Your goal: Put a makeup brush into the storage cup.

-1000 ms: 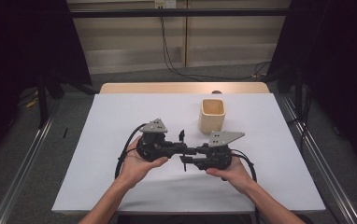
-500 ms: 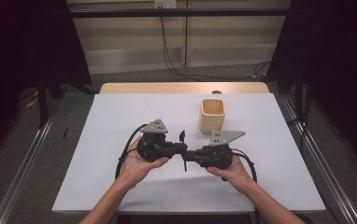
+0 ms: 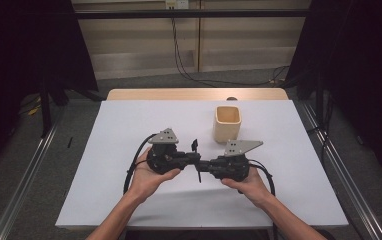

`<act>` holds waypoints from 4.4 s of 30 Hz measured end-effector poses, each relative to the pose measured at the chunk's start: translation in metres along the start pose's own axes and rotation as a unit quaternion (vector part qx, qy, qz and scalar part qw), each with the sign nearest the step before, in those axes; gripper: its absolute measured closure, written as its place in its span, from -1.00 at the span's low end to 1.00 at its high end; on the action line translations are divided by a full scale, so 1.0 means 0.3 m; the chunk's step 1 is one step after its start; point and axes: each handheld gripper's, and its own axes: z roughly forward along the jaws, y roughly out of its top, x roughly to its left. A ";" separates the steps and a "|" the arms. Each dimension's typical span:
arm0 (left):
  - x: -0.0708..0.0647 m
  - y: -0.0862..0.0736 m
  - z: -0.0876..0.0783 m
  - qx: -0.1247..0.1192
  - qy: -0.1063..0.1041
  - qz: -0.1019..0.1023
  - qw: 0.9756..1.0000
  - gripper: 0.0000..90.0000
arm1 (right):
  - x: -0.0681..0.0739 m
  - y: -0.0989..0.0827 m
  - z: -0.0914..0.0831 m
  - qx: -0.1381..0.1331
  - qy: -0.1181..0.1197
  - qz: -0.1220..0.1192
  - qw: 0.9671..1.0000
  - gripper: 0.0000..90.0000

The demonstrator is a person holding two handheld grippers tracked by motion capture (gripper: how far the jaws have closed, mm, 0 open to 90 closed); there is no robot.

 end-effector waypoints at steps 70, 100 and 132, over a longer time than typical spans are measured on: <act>0.098 -0.291 -0.299 -0.124 0.201 -0.005 0.972 -0.91 | -0.069 0.048 -0.171 -0.036 -0.096 0.012 0.995 0.92; 0.072 -0.456 -0.419 -0.137 0.251 -0.030 0.958 -0.94 | -0.173 0.185 -0.248 -0.073 -0.166 0.008 0.983 0.92; 0.086 -0.458 -0.424 -0.131 0.253 -0.014 0.959 -0.97 | -0.348 0.300 -0.187 -0.075 -0.235 0.022 0.969 0.92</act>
